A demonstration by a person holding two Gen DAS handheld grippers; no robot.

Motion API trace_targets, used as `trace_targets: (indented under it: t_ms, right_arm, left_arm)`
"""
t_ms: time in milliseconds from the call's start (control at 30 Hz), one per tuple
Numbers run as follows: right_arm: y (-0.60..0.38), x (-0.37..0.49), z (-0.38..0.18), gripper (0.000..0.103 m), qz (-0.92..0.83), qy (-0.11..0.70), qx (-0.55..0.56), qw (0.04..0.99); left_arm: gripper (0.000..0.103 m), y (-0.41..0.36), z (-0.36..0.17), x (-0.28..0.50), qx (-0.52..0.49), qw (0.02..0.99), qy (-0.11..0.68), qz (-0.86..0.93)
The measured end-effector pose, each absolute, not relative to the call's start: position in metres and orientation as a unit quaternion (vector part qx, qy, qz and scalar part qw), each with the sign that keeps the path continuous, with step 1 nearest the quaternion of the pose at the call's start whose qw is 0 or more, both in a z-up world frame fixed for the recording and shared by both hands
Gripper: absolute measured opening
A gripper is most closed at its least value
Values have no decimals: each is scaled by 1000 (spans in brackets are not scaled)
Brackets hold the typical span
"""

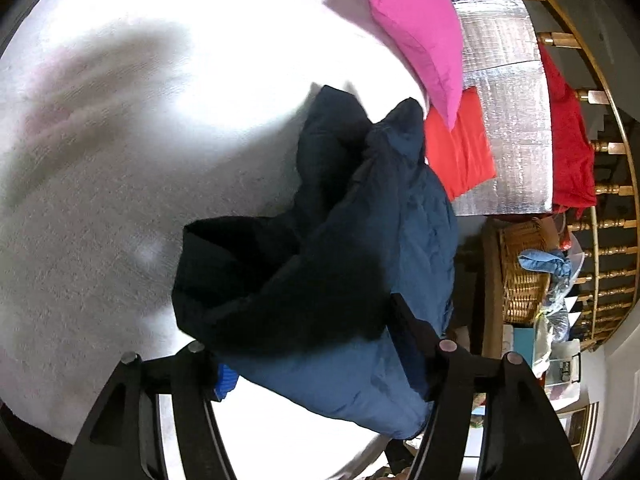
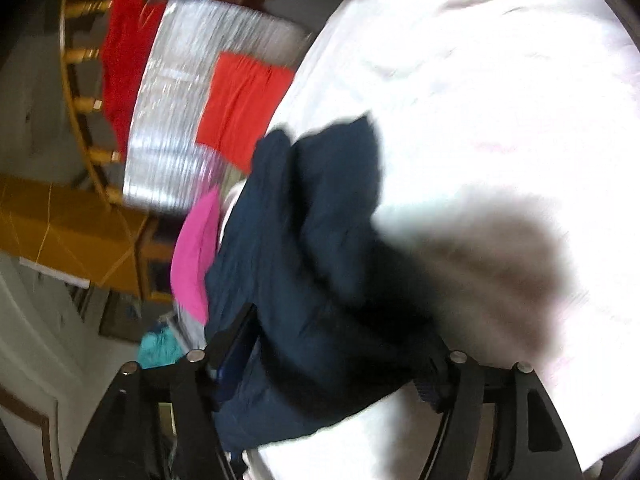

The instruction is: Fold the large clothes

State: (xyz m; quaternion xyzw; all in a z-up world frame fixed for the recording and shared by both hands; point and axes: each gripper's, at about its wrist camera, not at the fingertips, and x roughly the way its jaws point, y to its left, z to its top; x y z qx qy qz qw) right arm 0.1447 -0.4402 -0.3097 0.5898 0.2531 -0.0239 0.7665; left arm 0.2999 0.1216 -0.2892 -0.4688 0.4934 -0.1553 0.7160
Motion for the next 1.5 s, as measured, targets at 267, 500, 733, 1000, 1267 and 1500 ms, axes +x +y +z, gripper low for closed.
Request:
trace_targets:
  t_ms: [267, 500, 733, 1000, 1267, 1500]
  right_arm:
    - [-426, 150, -288, 48, -65, 238, 504, 827]
    - [-421, 158, -294, 47, -94, 279, 468, 833]
    - [-437, 141, -279, 68, -114, 269, 496, 818]
    - [-454, 127, -221, 72, -123, 236, 439, 858]
    - [-412, 189, -209, 43, -71, 318, 319, 890]
    - [-406, 226, -254, 41, -77, 391, 303, 866]
  left_arm:
    - [56, 119, -279, 301, -452, 753, 456, -145]
    - [60, 115, -291, 309, -417, 757, 489, -121]
    - [60, 121, -267, 303, -403, 767, 484, -123]
    - [65, 127, -209, 288, -291, 860, 413, -66]
    - [75, 78, -205, 297, -143, 903, 401, -58]
    - [79, 58, -245, 324, -104, 869, 483, -29]
